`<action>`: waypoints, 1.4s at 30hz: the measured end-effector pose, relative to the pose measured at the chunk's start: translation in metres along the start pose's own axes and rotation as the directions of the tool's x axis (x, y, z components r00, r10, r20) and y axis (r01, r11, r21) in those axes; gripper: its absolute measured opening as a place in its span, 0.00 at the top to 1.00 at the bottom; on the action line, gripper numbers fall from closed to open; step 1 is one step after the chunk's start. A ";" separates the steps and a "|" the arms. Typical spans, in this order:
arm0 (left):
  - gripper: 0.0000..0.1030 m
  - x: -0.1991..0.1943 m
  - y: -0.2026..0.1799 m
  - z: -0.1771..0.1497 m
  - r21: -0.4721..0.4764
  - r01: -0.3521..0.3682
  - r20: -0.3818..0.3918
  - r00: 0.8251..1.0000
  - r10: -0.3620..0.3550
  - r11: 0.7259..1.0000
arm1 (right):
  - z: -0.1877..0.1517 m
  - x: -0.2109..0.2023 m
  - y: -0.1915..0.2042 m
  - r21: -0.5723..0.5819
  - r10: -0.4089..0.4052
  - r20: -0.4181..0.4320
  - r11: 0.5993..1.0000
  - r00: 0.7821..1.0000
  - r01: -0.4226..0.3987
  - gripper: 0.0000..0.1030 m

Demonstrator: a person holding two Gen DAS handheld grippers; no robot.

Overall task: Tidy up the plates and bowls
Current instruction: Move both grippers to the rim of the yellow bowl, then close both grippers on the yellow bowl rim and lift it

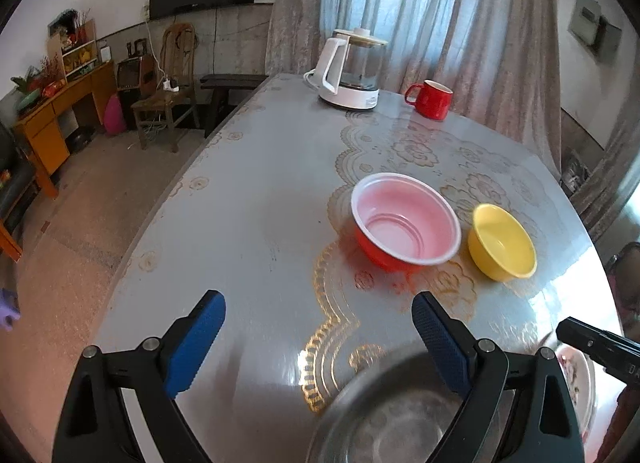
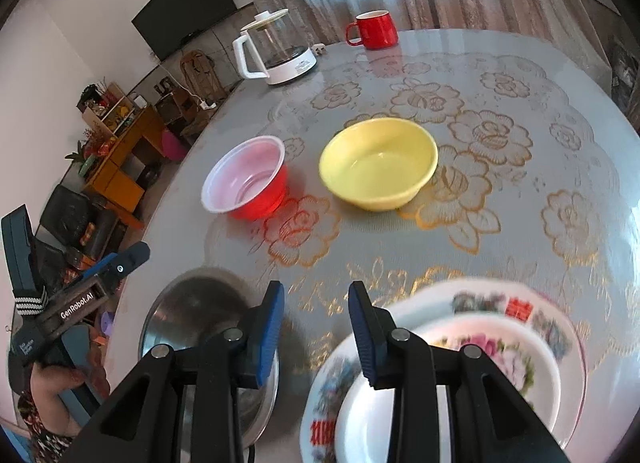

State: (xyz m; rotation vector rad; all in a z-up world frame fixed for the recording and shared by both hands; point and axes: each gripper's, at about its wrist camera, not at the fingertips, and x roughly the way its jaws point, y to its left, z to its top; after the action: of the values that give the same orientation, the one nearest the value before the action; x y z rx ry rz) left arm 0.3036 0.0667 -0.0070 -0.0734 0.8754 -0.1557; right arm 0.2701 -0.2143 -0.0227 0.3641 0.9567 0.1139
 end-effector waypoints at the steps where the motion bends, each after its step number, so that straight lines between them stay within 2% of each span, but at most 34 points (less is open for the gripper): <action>1: 0.08 0.005 0.001 0.003 -0.005 -0.001 -0.006 1.000 0.001 1.000 | 0.003 0.002 -0.003 0.006 -0.015 0.001 1.000 1.000 0.015 0.67; 5: 0.08 0.019 0.002 0.009 -0.024 0.014 -0.026 1.000 -0.015 1.000 | 0.018 0.012 -0.018 0.039 -0.060 -0.004 0.997 0.998 0.060 0.67; 9: 0.08 0.026 -0.007 0.013 -0.048 0.081 -0.044 0.996 -0.083 0.996 | 0.037 0.025 -0.038 0.082 -0.108 -0.013 0.991 0.994 0.109 0.67; 14: 0.08 0.027 -0.041 0.020 0.026 0.129 -0.045 0.991 -0.127 0.991 | 0.064 0.048 -0.068 0.167 -0.116 -0.049 0.978 0.992 0.123 0.67; 21: 0.09 0.041 -0.088 0.031 0.121 0.180 -0.081 0.982 -0.171 0.976 | 0.087 0.080 -0.091 0.226 -0.118 -0.065 0.965 0.991 0.130 0.67; 28: 0.09 0.060 -0.124 0.031 0.171 0.189 -0.131 0.977 -0.168 0.967 | 0.094 0.102 -0.109 0.276 -0.078 -0.085 0.956 0.993 0.098 0.69; 29: 0.09 0.064 -0.127 0.032 0.175 0.192 -0.138 0.976 -0.169 0.966 | 0.095 0.103 -0.108 0.259 -0.067 -0.085 0.962 0.994 0.087 0.76; 31: 0.10 0.070 -0.136 0.029 0.189 0.202 -0.162 0.972 -0.172 0.961 | 0.094 0.105 -0.107 0.236 -0.060 -0.090 0.968 0.994 0.080 0.81; 33: 0.16 0.074 -0.144 0.028 0.207 0.212 -0.174 0.969 -0.177 0.955 | 0.092 0.103 -0.106 0.206 -0.073 -0.094 0.974 0.993 0.092 0.88; 37: 0.28 0.079 -0.157 0.026 0.236 0.216 -0.185 0.967 -0.174 0.947 | 0.084 0.098 -0.108 0.188 -0.060 -0.097 0.979 0.993 0.077 0.89; 42: 0.28 0.087 -0.170 0.027 0.228 0.221 -0.196 0.964 -0.178 0.948 | 0.073 0.087 -0.115 0.190 -0.046 -0.103 0.980 0.994 0.065 0.89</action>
State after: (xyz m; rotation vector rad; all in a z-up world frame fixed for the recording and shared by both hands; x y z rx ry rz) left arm 0.3611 -0.1154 -0.0341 0.0877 1.0150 -0.4672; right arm 0.3727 -0.3176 -0.0928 0.5135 1.0775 -0.0130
